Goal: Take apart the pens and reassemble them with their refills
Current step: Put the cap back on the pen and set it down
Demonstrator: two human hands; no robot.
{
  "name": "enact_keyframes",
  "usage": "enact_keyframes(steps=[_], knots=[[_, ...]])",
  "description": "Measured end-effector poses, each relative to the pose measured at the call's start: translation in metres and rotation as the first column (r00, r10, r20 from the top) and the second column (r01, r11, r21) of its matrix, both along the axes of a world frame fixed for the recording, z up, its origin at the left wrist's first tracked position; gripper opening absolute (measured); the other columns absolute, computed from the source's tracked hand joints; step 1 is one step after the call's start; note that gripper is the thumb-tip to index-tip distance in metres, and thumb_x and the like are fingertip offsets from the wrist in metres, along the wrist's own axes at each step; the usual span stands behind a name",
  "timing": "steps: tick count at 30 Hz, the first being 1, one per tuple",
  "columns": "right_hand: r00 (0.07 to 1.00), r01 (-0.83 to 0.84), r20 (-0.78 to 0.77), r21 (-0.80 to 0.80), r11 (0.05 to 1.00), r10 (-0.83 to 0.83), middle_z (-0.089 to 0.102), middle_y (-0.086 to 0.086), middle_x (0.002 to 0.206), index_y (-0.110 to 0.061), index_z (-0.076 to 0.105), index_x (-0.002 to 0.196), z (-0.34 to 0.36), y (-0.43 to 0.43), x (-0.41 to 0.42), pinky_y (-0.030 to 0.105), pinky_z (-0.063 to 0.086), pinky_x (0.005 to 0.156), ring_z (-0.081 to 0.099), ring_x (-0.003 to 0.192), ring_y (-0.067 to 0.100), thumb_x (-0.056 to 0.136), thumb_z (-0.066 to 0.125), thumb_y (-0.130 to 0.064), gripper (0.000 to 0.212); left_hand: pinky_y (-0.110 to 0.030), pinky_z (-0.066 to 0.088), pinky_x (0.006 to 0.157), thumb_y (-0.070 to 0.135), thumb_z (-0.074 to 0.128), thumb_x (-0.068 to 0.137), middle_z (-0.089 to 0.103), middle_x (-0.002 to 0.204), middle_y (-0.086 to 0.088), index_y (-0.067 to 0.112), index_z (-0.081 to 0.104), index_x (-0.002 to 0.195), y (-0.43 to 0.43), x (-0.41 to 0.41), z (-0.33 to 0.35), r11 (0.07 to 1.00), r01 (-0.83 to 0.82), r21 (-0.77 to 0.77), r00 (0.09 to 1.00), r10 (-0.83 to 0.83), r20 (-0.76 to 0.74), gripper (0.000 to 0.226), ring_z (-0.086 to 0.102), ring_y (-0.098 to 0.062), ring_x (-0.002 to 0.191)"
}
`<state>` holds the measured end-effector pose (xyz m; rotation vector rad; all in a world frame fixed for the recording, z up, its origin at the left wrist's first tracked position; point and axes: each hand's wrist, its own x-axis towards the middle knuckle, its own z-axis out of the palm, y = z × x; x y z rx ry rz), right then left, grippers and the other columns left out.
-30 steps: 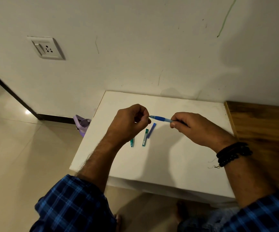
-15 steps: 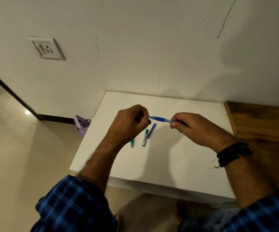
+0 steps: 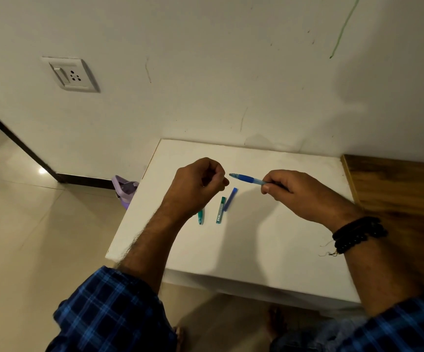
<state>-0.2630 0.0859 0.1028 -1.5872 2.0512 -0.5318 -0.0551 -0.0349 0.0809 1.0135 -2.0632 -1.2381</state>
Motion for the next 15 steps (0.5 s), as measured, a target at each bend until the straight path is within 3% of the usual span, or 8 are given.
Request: enact_keyframes(steps=[10,15], knots=[[1.0,0.019,0.004,0.007,1.0,-0.019,0.063,-0.001,0.084,-0.029,0.065,0.098,-0.0006,-0.0008,0.0013,0.034,0.047,0.067,0.059,0.077,0.022,0.103,0.051,-0.035,0.017,-0.018,0.058,0.074,0.025,0.05,0.105,0.077,0.097,0.003,0.014,0.062,0.107,0.0003,-0.0009,0.0012,0.986,0.003,0.164,0.998,0.006,-0.058,0.017,0.075,-0.006,0.085],[0.998,0.064,0.013,-0.002,0.998,-0.064,0.063,-0.001,0.083,-0.027,0.066,0.1,-0.001,-0.0017,0.0014,0.032,0.046,0.066,0.057,0.075,0.019,0.103,0.051,-0.036,0.018,-0.032,0.062,0.082,0.024,0.037,0.109,0.078,0.1,-0.004,0.012,0.056,0.099,-0.0003,0.0009,0.0027,0.935,0.036,0.353,0.988,0.019,-0.151,0.024,0.075,-0.021,0.091]])
